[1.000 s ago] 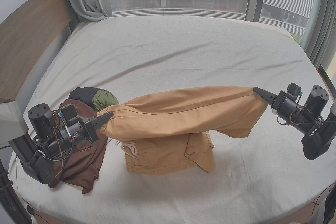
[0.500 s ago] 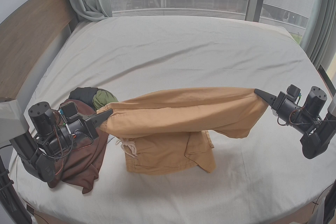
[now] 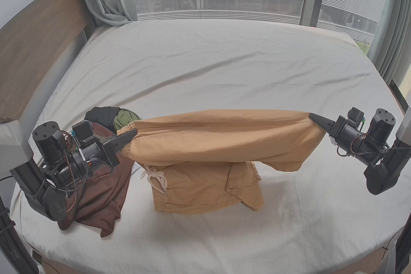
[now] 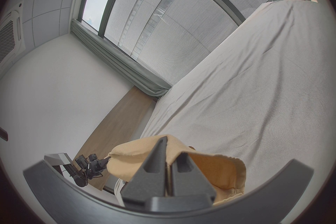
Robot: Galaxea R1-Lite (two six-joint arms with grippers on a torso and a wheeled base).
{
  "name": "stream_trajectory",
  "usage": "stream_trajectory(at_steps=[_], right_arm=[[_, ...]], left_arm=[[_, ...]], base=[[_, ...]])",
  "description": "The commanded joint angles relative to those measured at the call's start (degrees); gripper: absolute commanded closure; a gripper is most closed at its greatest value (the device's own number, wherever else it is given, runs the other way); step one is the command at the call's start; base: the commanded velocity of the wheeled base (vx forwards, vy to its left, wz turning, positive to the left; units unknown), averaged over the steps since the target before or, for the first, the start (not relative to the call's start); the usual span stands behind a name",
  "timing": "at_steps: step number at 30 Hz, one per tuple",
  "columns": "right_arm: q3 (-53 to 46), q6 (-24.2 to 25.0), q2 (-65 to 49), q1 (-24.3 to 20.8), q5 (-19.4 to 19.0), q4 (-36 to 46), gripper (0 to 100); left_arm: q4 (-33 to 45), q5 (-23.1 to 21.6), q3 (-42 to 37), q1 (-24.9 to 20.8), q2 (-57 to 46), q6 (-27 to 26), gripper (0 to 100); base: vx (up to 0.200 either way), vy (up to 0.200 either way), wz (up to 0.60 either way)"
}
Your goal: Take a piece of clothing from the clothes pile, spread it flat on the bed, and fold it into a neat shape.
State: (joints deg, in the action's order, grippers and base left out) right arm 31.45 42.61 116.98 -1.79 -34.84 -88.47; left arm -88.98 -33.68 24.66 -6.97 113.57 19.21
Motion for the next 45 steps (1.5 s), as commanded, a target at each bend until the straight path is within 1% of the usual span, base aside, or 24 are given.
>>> stream_trajectory(at_steps=[1,8,18,23,30,31,33,38,45], right_arm=[[-0.3,0.0,-0.4,-0.1,-0.1,0.0,100],[-1.4,-0.1,-4.6,-1.4,-0.1,0.0,100],[-2.3,-0.2,-8.3,-2.0,-0.2,0.0,100],[-3.4,-0.7,-10.2,-2.7,-0.1,0.0,100],[-3.9,-0.7,-10.5,-3.5,-0.1,0.0,100],[-4.2,-0.9,-10.2,-4.2,0.0,0.0,100],[-4.1,-1.6,-9.9,-4.7,0.1,0.0,100],[-3.7,-3.0,-8.7,-5.1,0.3,0.0,100],[-1.4,-2.8,-8.2,-5.1,0.7,0.0,100]], left_arm=[[-0.3,0.0,0.4,0.4,-0.1,-0.1,100],[-0.3,0.5,1.1,0.3,0.0,0.4,100],[-0.3,2.8,3.0,0.3,0.2,1.2,100],[-0.2,3.8,4.3,0.4,-0.2,2.7,100],[-0.1,5.6,5.9,1.0,0.3,3.1,100],[-0.1,6.0,5.9,2.1,0.3,3.0,100],[-0.1,6.1,5.8,2.8,0.8,2.8,100],[-0.1,6.1,5.4,2.2,0.8,2.7,100],[-0.1,6.2,5.7,1.1,1.9,3.2,100]], base=[[0.0,0.0,0.0],[0.0,0.0,0.0],[0.0,0.0,0.0],[0.0,0.0,0.0],[0.0,0.0,0.0],[0.0,0.0,0.0],[0.0,0.0,0.0],[0.0,0.0,0.0],[0.0,0.0,0.0]])
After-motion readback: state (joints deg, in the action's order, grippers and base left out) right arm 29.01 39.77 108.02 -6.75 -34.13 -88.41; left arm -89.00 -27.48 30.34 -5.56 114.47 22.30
